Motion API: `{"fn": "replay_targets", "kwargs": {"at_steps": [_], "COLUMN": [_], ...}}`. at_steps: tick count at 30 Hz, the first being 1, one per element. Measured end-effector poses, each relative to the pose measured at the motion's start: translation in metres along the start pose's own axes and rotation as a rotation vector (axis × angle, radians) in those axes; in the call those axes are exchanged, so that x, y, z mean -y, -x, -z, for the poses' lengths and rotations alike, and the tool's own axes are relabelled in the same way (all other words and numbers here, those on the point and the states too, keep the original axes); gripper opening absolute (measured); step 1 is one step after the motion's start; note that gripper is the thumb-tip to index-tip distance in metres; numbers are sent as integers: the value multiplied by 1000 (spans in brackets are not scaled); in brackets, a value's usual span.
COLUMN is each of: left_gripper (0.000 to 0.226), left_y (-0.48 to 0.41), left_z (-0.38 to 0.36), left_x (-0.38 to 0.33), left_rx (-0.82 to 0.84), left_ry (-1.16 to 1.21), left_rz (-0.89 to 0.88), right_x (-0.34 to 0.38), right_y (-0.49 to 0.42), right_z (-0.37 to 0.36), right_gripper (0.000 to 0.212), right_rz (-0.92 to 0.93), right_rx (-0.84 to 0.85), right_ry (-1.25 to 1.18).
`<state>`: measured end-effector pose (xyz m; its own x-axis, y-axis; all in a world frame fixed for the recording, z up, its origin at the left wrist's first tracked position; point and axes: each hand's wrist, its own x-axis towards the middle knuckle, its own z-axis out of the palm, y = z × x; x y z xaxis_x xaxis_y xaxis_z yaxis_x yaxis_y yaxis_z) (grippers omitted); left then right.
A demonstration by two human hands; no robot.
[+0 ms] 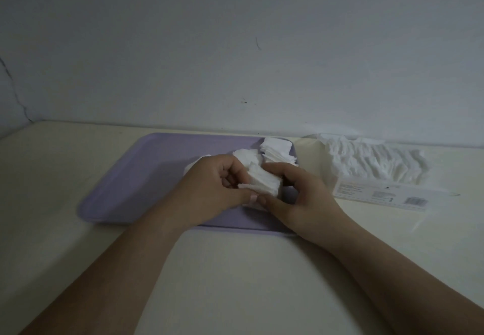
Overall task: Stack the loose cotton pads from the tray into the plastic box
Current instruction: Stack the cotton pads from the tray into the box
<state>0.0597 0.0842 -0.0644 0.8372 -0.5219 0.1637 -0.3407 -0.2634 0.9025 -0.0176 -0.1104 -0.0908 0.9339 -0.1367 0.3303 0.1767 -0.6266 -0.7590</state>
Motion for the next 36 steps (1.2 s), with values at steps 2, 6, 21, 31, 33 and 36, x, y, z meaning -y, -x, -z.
{"fn": "replay_targets", "kwargs": {"at_steps": [2, 6, 21, 31, 33, 36], "left_gripper": [50, 53, 31, 16, 10, 13], "left_y": [-2, -2, 1, -29, -39, -51], "left_z": [-1, -3, -20, -56, -70, -100], "left_x": [1, 4, -2, -75, -87, -100], "left_rx": [-48, 63, -20, 46, 56, 88], "left_ry": [-28, -111, 65, 242, 192, 166], "left_rz": [11, -43, -97, -100, -112, -128], "right_x": [0, 0, 41, 51, 48, 39], "right_y": [0, 2, 7, -9, -10, -7], "right_z": [1, -1, 18, 105, 121, 149], "right_gripper": [46, 50, 63, 29, 28, 29], "right_rz": [46, 105, -17, -204, -213, -223], "right_rx": [-28, 0, 11, -89, -162, -363], "right_ry": [9, 50, -80, -358, -290, -135]}}
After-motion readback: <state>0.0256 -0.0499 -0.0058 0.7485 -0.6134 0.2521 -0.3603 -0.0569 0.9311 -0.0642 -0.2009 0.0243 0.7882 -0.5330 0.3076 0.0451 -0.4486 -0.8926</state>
